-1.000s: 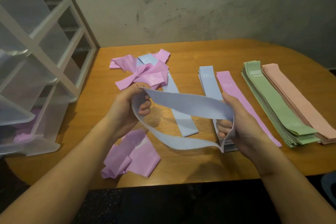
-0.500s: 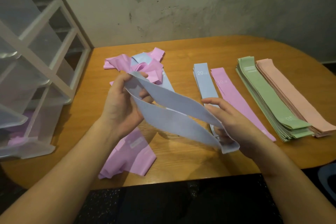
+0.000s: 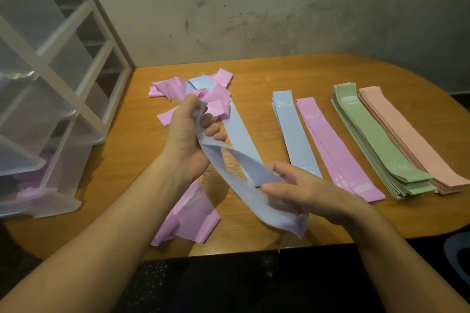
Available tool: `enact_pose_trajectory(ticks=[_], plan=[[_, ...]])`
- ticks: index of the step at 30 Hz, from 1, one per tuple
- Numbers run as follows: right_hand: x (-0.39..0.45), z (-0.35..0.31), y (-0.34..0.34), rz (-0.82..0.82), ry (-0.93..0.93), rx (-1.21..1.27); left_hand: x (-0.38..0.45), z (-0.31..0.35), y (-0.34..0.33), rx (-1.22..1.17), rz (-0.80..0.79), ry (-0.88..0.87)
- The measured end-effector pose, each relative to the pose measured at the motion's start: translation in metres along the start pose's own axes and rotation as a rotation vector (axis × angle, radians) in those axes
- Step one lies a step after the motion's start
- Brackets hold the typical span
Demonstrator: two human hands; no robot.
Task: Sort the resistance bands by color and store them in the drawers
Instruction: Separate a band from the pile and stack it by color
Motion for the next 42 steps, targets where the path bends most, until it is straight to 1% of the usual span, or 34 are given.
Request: enact_pose_trajectory(ticks=[3, 6, 9, 11, 15, 16, 18, 21, 23, 25, 27, 29, 31, 33, 37, 40, 42], plan=[[0.004, 0.002, 0.006, 0.071, 0.010, -0.059, 0.005, 0.006, 0.004, 0.052, 0.057, -0.054], [0.005, -0.001, 0.025, 0.239, 0.047, -0.076, 0.010, 0.008, 0.004, 0.060, 0.061, -0.040], [0.000, -0.001, 0.037, 0.366, 0.048, 0.080, 0.014, 0.010, 0.006, 0.010, 0.072, -0.037], [0.000, 0.002, 0.043, 0.405, 0.040, 0.179, 0.015, 0.010, 0.007, -0.052, 0.085, -0.022], [0.000, 0.000, 0.040, 0.367, 0.064, 0.254, 0.022, 0.009, 0.018, -0.223, 0.171, -0.014], [0.000, 0.001, 0.038, 0.350, 0.049, 0.257, 0.024, 0.009, 0.023, -0.227, 0.206, -0.024], [0.002, 0.004, 0.035, 0.325, 0.015, 0.258, 0.026, 0.010, 0.027, -0.110, 0.241, -0.051], [0.007, 0.011, 0.030, 0.288, -0.043, 0.197, 0.028, 0.012, 0.020, 0.034, 0.220, -0.078], [0.010, 0.015, 0.024, 0.242, -0.079, 0.131, 0.027, 0.016, 0.015, 0.063, 0.220, -0.117], [0.013, 0.017, 0.019, 0.212, -0.096, 0.111, 0.029, 0.020, 0.015, 0.019, 0.251, -0.175], [0.014, 0.016, 0.019, 0.222, -0.096, 0.134, 0.033, 0.018, 0.018, -0.043, 0.262, -0.173], [0.014, 0.017, 0.026, 0.269, -0.079, 0.208, 0.035, 0.012, 0.020, -0.036, 0.271, -0.115], [0.012, 0.020, 0.035, 0.319, -0.067, 0.278, 0.037, 0.008, 0.015, -0.035, 0.224, -0.049], [0.009, 0.021, 0.040, 0.322, -0.070, 0.308, 0.039, 0.006, 0.007, -0.064, 0.165, -0.026], [0.000, 0.026, 0.053, 0.346, -0.077, 0.285, 0.043, 0.000, 0.005, -0.073, 0.209, -0.030], [-0.006, 0.031, 0.060, 0.345, -0.065, 0.349, 0.046, -0.006, -0.001, -0.112, 0.214, -0.029], [-0.011, 0.030, 0.062, 0.312, -0.043, 0.414, 0.049, -0.008, -0.004, -0.064, 0.224, -0.033]])
Point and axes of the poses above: each hand's wrist, its own x-axis towards the middle knuckle, its own y-axis out of the back of the hand, z = x × y, the point moved 10 cm from there along x, towards the middle knuckle, and after that the axes turned 4 degrees about x, right-handed, at the moved point
